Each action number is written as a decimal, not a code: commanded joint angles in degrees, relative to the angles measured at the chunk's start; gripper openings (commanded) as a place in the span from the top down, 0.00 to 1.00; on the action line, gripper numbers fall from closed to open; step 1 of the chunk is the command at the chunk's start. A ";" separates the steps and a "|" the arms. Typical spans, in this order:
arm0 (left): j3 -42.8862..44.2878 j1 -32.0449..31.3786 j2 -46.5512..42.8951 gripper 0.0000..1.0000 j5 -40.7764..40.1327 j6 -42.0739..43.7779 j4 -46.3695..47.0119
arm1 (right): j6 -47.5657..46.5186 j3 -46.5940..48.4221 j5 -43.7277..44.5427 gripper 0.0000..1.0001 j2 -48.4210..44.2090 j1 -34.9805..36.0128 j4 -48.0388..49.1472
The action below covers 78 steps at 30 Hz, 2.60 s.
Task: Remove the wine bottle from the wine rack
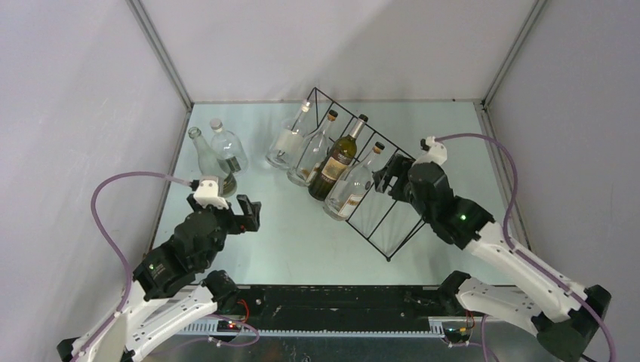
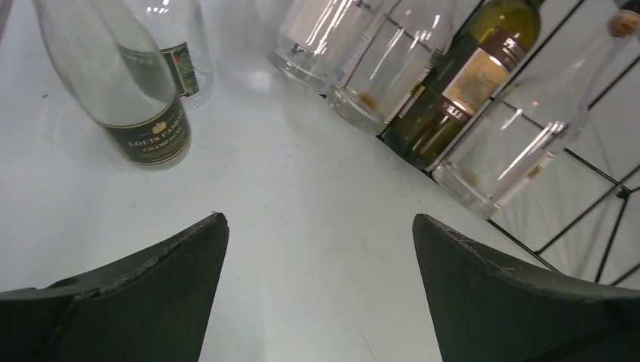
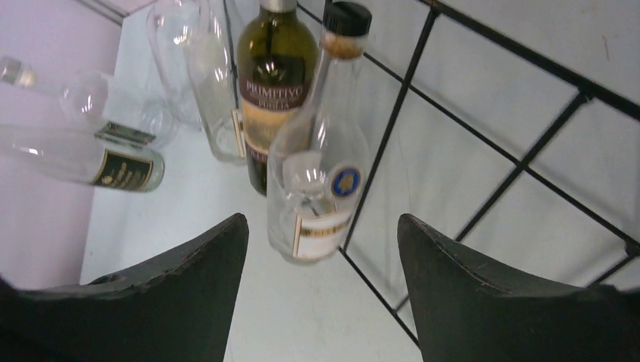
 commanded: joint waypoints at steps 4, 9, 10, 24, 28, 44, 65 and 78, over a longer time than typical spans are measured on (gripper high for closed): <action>2.24 -0.46 -3.26 0.00 6.13 3.82 -2.46 | -0.62 3.57 -10.55 0.25 8.94 -6.56 12.93; -0.01 -0.51 -5.93 0.00 7.94 4.85 -0.25 | 0.03 5.03 -8.99 0.25 13.48 -7.79 16.22; -0.03 -0.49 -5.90 0.00 7.49 4.70 -0.41 | 0.35 5.23 -8.14 0.26 14.02 -7.89 16.24; -0.59 -0.63 -10.22 0.00 4.00 2.89 -1.12 | 2.37 7.07 -1.10 0.32 22.16 -8.00 17.69; -0.42 -0.62 -8.74 0.00 4.48 3.03 -1.22 | 2.28 7.59 0.49 0.33 23.64 -7.95 18.20; -0.50 -0.65 -8.24 0.00 4.81 3.05 -1.07 | 2.35 9.84 1.49 0.38 32.09 -10.11 23.54; -0.43 -0.62 -7.90 0.00 4.38 2.89 -1.24 | -2.03 11.40 -0.18 0.87 29.48 -9.65 23.62; -0.25 -0.54 -9.75 0.00 2.71 2.46 -1.62 | -14.56 11.40 9.84 1.00 23.40 2.74 25.68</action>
